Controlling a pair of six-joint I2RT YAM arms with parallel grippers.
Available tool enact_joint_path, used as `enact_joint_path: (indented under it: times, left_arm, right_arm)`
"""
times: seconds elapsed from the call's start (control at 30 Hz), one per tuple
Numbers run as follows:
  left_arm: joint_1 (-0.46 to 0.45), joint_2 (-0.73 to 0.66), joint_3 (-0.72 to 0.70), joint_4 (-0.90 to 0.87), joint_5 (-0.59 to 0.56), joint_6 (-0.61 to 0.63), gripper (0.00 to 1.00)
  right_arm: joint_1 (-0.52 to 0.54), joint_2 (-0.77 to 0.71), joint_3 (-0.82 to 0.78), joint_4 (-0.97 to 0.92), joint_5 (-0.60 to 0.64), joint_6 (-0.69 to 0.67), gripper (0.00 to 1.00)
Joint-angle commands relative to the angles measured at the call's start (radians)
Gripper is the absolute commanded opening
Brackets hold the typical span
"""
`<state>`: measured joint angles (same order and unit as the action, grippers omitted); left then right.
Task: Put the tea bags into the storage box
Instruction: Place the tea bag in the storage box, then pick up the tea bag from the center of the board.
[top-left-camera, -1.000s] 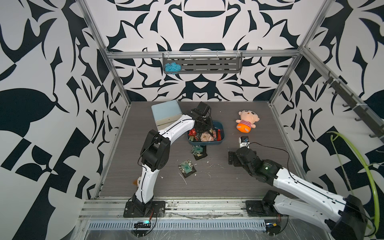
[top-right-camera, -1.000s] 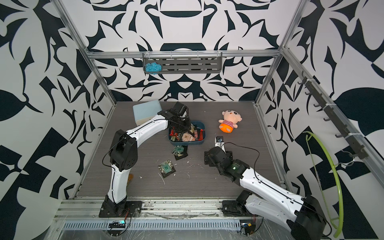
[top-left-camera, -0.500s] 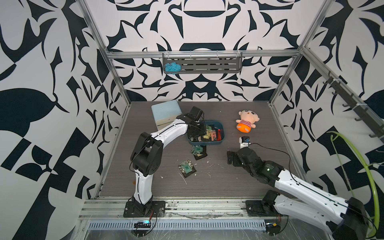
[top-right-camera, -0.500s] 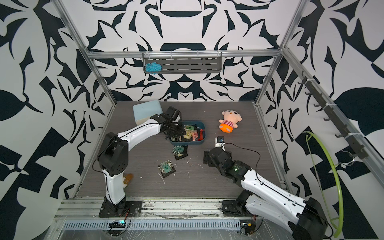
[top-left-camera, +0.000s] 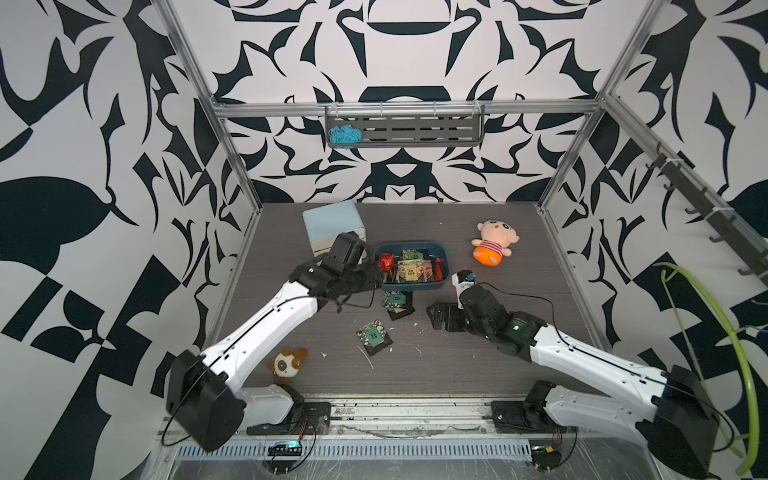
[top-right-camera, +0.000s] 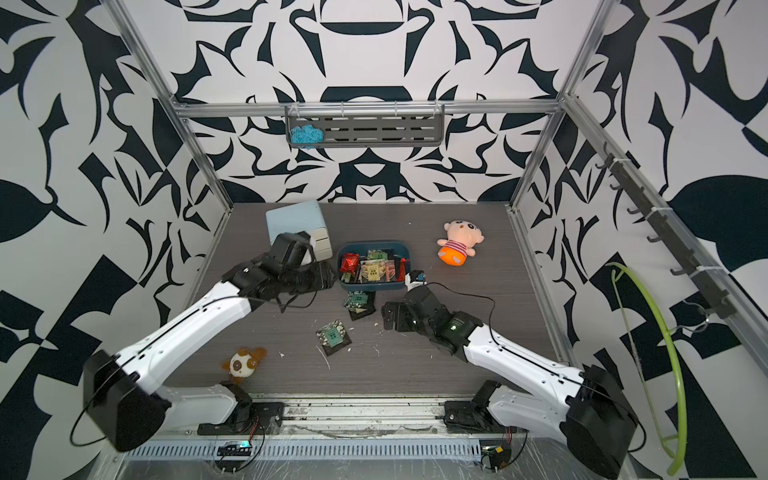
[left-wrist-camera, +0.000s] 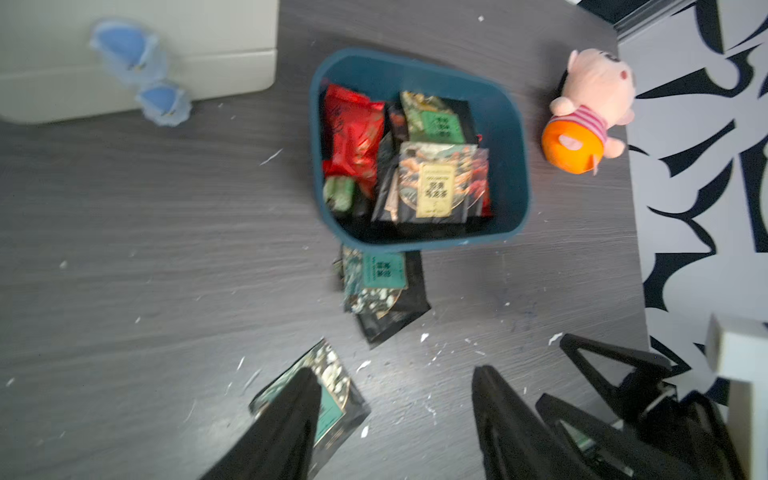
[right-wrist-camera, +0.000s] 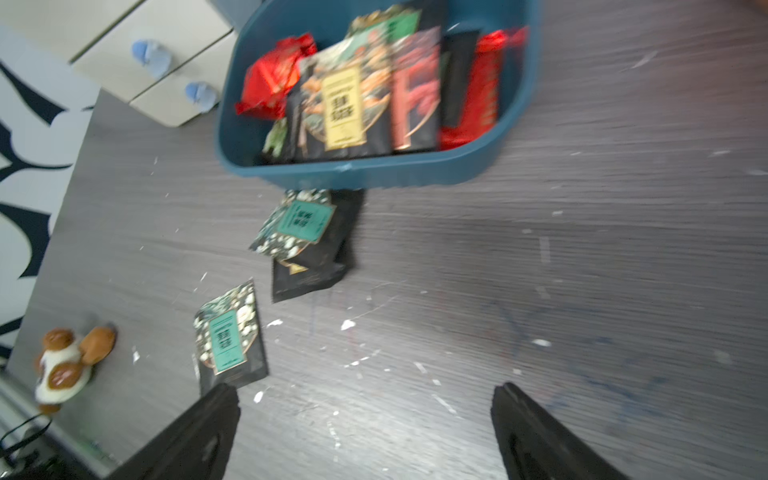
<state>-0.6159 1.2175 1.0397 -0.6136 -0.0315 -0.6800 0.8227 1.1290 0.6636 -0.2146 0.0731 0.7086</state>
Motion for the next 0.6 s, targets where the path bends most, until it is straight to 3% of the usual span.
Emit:
enact_joint_path:
  times: [0.0,0.2,0.43,0.47,0.57]
  left_arm:
    - [0.006,-0.085,-0.129,-0.042,-0.028,-0.056,0.65]
    - [0.004,-0.173,-0.33,0.041,0.066,-0.161,0.64]
    - [0.005,-0.179,-0.438,0.095,0.089,-0.221,0.62]
    - [0.004,-0.176,-0.45,0.111,0.094,-0.228,0.62]
    - [0.004,-0.163,-0.475,0.142,0.101,-0.246,0.6]
  right_arm:
    - [0.056,0.082,0.085,0.065,-0.047,0.013,0.96]
    - [0.15,0.279,0.143,0.152,-0.076,0.058,0.89]
    - [0.207,0.523,0.268,0.153,-0.118,0.096,0.65]
    - [0.212,0.554,0.29,0.149,-0.125,0.096,0.57]
    - [0.218,0.621,0.348,0.139,-0.146,0.096,0.46]
